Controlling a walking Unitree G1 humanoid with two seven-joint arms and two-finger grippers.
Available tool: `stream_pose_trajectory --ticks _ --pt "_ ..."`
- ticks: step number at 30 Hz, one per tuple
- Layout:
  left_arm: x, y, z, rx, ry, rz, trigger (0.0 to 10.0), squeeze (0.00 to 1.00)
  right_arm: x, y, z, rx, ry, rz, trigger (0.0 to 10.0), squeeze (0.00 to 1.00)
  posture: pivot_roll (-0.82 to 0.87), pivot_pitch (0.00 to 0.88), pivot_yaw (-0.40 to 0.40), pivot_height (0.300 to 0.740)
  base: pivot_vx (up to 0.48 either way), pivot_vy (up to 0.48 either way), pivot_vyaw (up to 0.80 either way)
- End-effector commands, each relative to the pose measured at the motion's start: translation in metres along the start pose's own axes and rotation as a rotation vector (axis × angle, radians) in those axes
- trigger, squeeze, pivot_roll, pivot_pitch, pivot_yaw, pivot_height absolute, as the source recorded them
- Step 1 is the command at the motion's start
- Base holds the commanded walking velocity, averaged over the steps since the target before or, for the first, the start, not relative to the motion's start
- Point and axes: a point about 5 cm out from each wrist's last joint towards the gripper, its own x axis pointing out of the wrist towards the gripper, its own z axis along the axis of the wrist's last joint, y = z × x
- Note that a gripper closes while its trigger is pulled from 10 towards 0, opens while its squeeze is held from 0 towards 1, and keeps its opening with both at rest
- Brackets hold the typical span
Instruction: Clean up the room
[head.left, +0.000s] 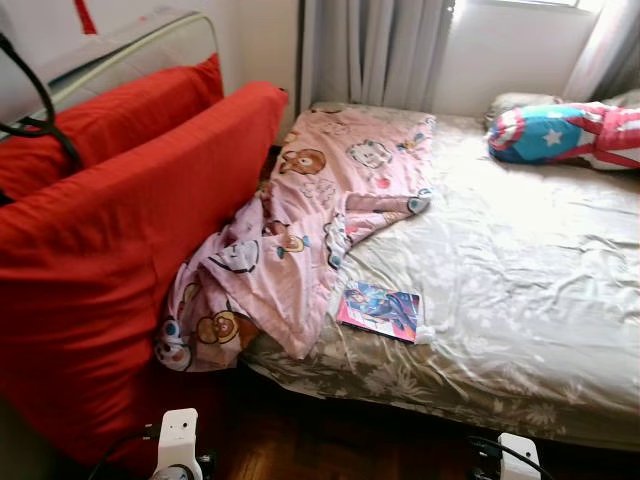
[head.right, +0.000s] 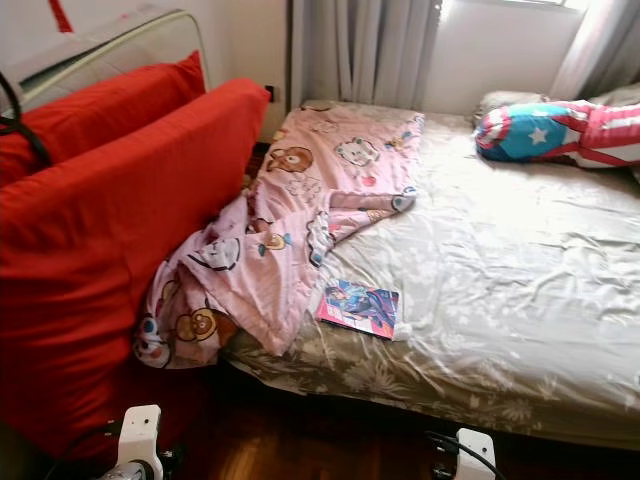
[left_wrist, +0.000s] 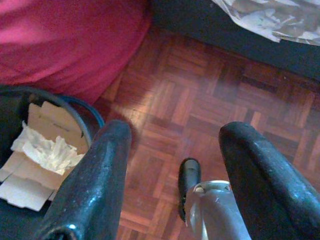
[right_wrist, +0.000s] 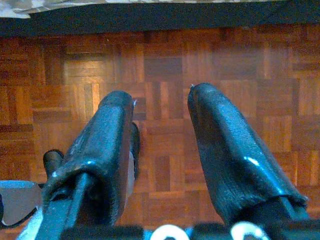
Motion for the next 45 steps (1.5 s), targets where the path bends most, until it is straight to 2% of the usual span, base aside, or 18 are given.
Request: stream_pose_trajectory --ticks 1,7,12,29,38,45 --pt "-0.001 0.001 -0.004 -0.006 0.01 0.001 10.0 0.0 0.0 -0.002 0.002 0.007 -0.01 -0.008 10.0 0.0 0.17 0.0 -0.03 0.74 0.0 0.0 0.0" --pt "-0.001 0.005 -0.004 -0.007 0.003 -0.01 10.0 0.0 0.0 0.001 -0.001 0.016 -0.011 -0.001 10.0 0.0 0.16 0.0 0.008 0.74 0.0 0.0 0.0" --pt "-0.002 0.011 -0.006 0.033 0.004 -0.016 10.0 0.0 0.0 0.005 -0.006 0.035 -0.007 0.005 10.0 0.0 0.13 0.0 0.044 0.74 0.0 0.0 0.0" --pt "-0.006 0.021 -0.017 0.03 0.025 -0.012 10.0 0.0 -0.002 0.009 -0.02 0.033 0.021 0.006 10.0 0.0 0.11 0.0 0.036 0.74 0.0 0.0 0.0" --pt "-0.005 0.023 -0.012 0.066 0.019 -0.028 10.0 0.0 0.0 0.014 -0.016 0.049 0.002 0.0 10.0 0.0 0.07 0.0 0.086 0.74 0.0 0.0 0.0" --pt "-0.005 0.021 -0.012 0.027 0.014 -0.02 10.0 0.0 0.0 0.012 -0.015 0.051 0.001 -0.004 10.0 0.0 0.08 0.0 0.055 0.74 0.0 0.0 0.0"
